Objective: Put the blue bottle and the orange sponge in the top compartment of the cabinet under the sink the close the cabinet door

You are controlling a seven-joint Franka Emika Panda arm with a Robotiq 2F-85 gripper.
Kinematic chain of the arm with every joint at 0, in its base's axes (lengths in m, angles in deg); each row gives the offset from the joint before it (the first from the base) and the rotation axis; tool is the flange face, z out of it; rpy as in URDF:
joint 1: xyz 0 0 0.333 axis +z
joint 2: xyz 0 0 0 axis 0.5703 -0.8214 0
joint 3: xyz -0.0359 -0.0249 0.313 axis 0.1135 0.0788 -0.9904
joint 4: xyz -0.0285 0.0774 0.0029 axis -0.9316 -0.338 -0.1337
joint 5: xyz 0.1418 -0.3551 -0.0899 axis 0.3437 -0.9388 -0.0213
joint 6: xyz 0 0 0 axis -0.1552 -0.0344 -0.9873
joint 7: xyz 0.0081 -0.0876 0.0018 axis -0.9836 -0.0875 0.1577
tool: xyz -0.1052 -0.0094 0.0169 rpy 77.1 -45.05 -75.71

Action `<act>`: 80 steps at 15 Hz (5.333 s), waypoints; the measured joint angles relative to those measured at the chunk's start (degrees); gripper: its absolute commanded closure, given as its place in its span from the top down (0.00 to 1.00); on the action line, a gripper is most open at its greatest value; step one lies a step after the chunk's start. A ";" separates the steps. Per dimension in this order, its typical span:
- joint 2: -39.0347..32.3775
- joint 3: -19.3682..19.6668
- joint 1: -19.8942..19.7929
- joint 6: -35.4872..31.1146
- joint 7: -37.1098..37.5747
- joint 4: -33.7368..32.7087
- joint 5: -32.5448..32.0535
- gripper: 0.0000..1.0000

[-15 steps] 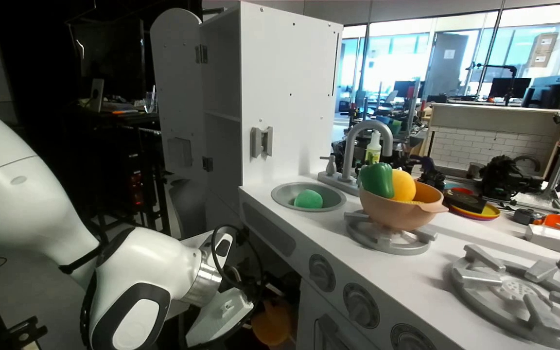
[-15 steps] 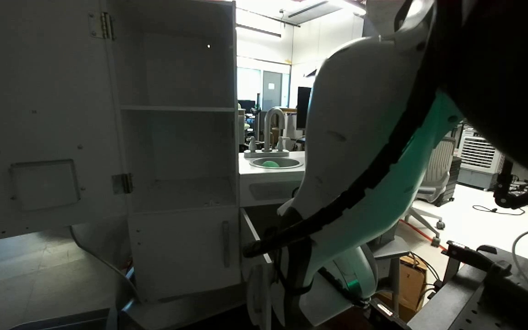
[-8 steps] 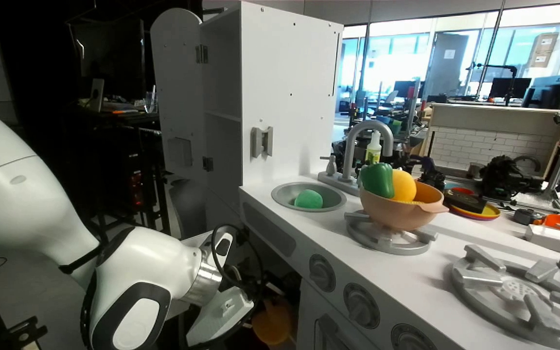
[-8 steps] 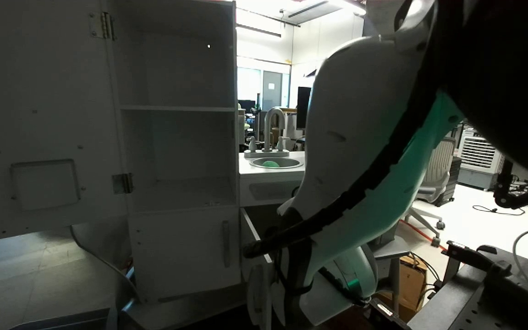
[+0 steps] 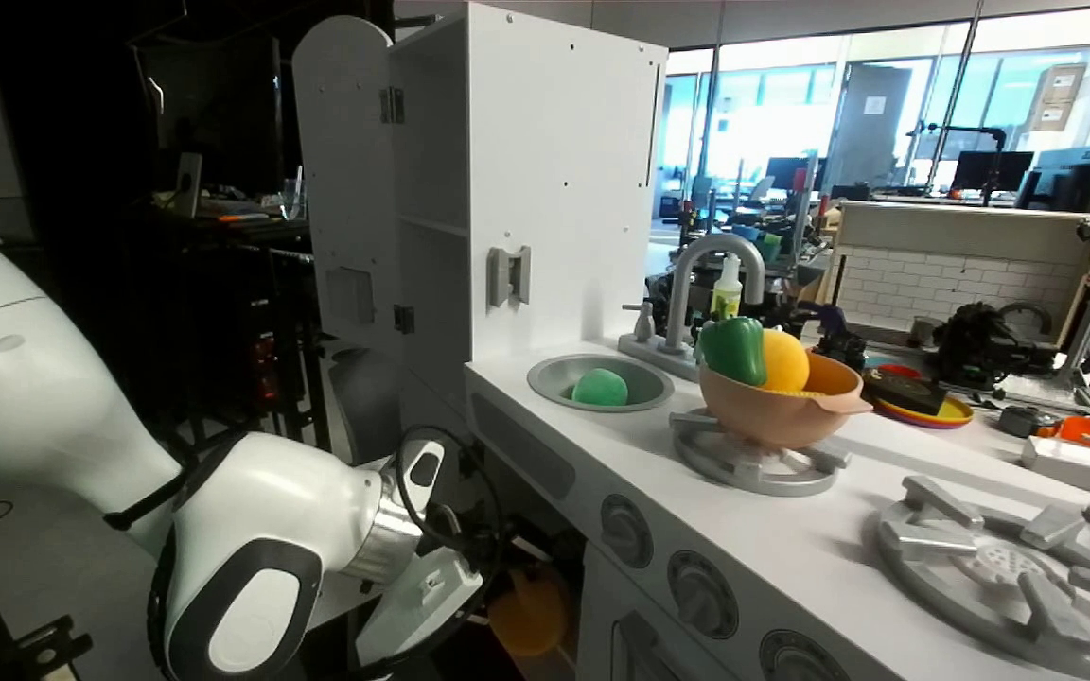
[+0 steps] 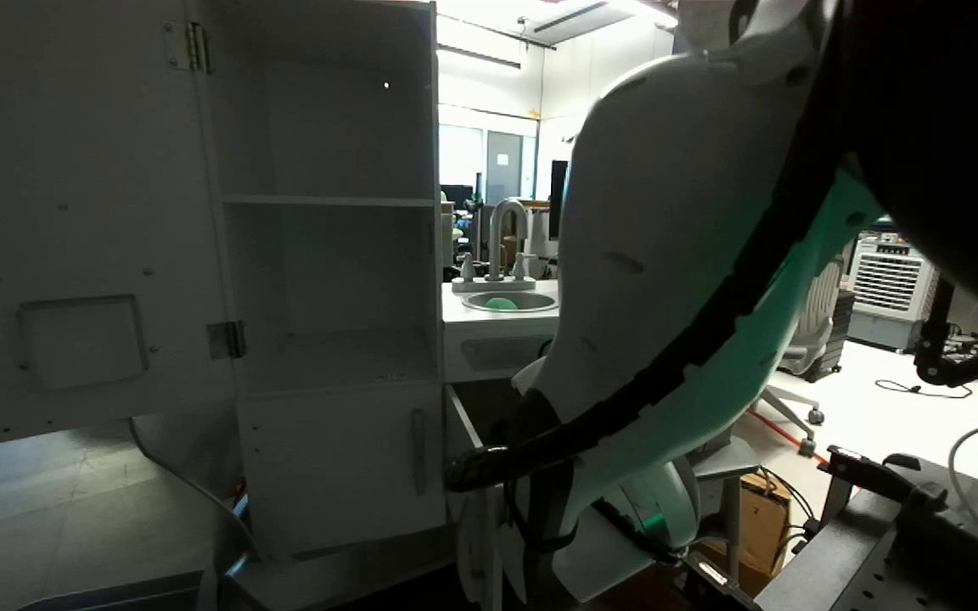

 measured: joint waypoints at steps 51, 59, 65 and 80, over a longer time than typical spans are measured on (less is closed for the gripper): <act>14.49 5.17 4.70 2.31 -3.91 15.15 -18.39 0.00; 26.37 1.27 -8.35 2.10 0.66 22.26 -46.92 0.00; 20.07 -0.93 -14.22 1.26 6.05 17.51 -50.42 0.00; 11.97 2.66 -7.74 0.74 24.15 10.62 -49.43 0.00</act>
